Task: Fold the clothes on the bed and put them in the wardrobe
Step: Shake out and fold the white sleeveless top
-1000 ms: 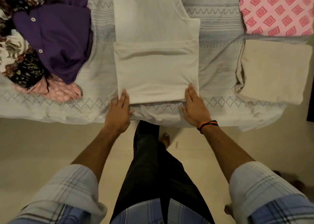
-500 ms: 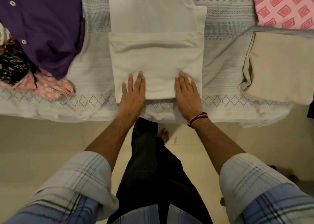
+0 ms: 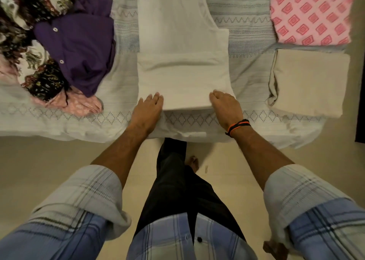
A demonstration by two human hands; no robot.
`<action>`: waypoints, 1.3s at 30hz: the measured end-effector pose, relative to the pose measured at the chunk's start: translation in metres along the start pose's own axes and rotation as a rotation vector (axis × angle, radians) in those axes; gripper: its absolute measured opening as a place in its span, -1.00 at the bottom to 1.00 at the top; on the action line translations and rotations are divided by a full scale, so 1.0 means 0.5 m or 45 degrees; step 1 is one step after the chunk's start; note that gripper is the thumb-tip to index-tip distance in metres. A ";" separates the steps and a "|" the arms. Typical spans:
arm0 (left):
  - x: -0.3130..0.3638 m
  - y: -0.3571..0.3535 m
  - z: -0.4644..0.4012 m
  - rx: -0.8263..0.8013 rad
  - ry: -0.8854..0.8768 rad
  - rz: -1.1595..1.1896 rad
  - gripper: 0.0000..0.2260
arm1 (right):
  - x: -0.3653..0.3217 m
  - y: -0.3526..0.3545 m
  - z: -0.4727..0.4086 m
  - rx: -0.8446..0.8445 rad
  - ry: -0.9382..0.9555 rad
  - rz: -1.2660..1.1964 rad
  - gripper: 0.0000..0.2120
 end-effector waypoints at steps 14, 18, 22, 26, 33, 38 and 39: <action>0.074 -0.004 0.246 0.001 0.049 -0.073 -0.62 | -0.008 -0.022 0.246 -0.060 -0.057 0.097 -0.63; 0.093 -0.033 0.302 0.004 0.048 -0.087 -0.63 | -0.013 -0.044 0.307 -0.093 -0.066 0.116 -0.63; 0.097 -0.047 0.322 0.007 0.063 -0.049 -0.65 | -0.020 -0.045 0.329 -0.108 -0.077 0.134 -0.65; 0.080 -0.023 0.313 0.041 0.123 -0.022 -0.69 | -0.019 -0.014 0.319 -0.046 -0.107 0.158 -0.67; 0.024 0.033 0.226 0.075 0.282 0.270 -0.67 | 0.009 0.053 0.233 0.030 -0.167 0.095 -0.69; -0.039 0.063 0.133 0.225 0.548 0.720 -0.66 | 0.043 0.081 0.139 0.118 -0.288 -0.082 -0.65; -0.052 0.066 0.115 0.260 0.600 0.793 -0.67 | 0.050 0.085 0.122 0.139 -0.322 -0.135 -0.65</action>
Point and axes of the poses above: each hand's wrist, its own z-axis away from the middle knuckle, its own y-axis out of the back of the hand, x = y × z, the point moved 3 cm from there along -z, towards the middle knuckle, and after that the axes turned 6 degrees about -z, right-handed, at the moved point
